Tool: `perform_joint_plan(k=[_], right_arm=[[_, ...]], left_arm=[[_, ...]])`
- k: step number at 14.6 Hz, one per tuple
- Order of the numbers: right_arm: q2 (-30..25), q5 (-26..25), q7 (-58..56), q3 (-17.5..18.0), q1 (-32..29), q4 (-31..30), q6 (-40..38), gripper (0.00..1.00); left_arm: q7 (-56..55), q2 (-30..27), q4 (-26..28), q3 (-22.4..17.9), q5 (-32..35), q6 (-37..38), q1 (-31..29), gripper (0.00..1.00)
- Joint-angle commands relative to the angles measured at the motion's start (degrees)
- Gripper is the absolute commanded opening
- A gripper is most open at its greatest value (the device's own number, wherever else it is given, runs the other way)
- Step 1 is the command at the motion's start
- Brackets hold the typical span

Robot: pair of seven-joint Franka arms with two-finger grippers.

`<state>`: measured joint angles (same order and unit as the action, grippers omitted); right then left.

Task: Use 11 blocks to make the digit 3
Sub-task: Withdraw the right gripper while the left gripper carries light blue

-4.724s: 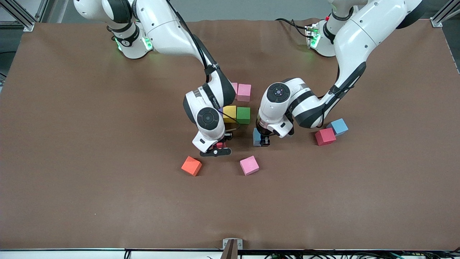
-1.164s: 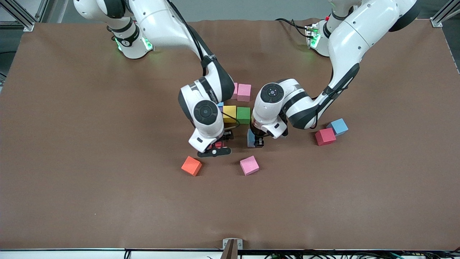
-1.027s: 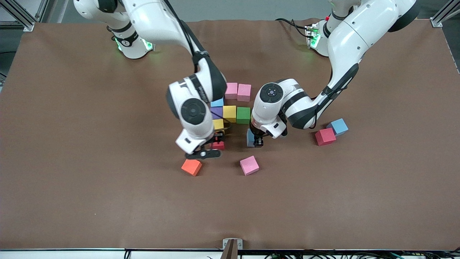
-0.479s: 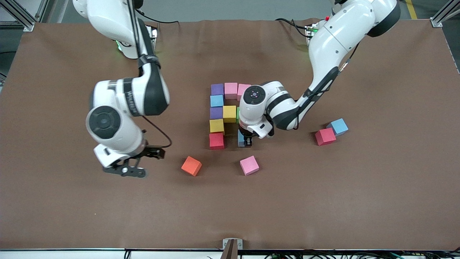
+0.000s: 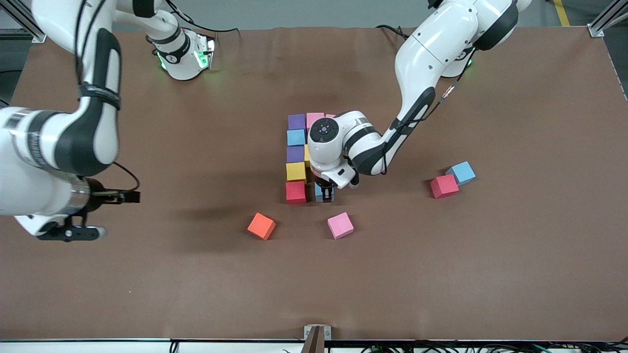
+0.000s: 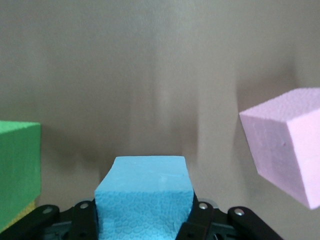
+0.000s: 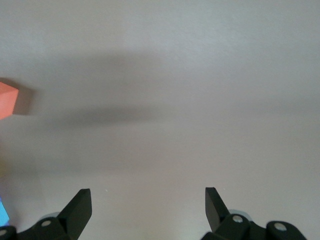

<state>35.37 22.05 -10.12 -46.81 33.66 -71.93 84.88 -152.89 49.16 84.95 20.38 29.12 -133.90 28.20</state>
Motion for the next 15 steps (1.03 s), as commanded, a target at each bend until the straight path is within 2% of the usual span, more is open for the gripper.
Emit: perform_joint_plan(k=[1, 3, 5, 7, 9, 11, 13, 15], right_arm=[[-3.3, -0.7, -3.9, 0.0, -2.1, -2.0, -1.8, 1.00], [-5.2, -0.9, -3.6, 1.1, -5.4, -1.9, -3.1, 1.00], [-7.7, -3.1, -3.4, 6.0, -10.0, -2.0, -3.4, 1.00], [-10.5, -10.8, 1.9, 13.9, -13.7, -1.9, -2.8, 1.00], [-13.3, -14.9, 9.7, 23.9, -19.0, -2.2, -2.8, 1.00], [-15.5, -19.0, 12.1, 30.8, -22.8, -4.0, -2.1, 1.00], [-18.7, -20.9, 14.3, 38.3, -28.1, -7.7, -0.6, 1.00], [-23.8, -23.7, 14.6, 44.6, -32.9, -14.3, 3.2, 1.00]], left_arm=[[0.1, 4.3, -5.1, -0.7, -0.8, 0.0, 1.6, 0.30], [0.4, 4.5, -5.8, -0.7, -0.9, 0.0, 1.6, 0.32], [0.5, 4.6, -5.9, -0.6, -1.2, -0.1, 1.6, 0.32], [0.5, 4.8, -6.1, -0.6, -1.4, -0.4, 1.8, 0.32], [0.5, 5.2, -7.1, -0.6, -2.0, -0.4, 2.2, 0.34], [0.5, 5.5, -7.7, -0.6, -2.0, -0.4, 2.6, 0.34], [0.4, 5.6, -7.7, -0.6, -2.0, -0.4, 2.6, 0.35], [0.4, 5.5, -7.7, -0.6, -2.0, -0.5, 2.6, 0.37]])
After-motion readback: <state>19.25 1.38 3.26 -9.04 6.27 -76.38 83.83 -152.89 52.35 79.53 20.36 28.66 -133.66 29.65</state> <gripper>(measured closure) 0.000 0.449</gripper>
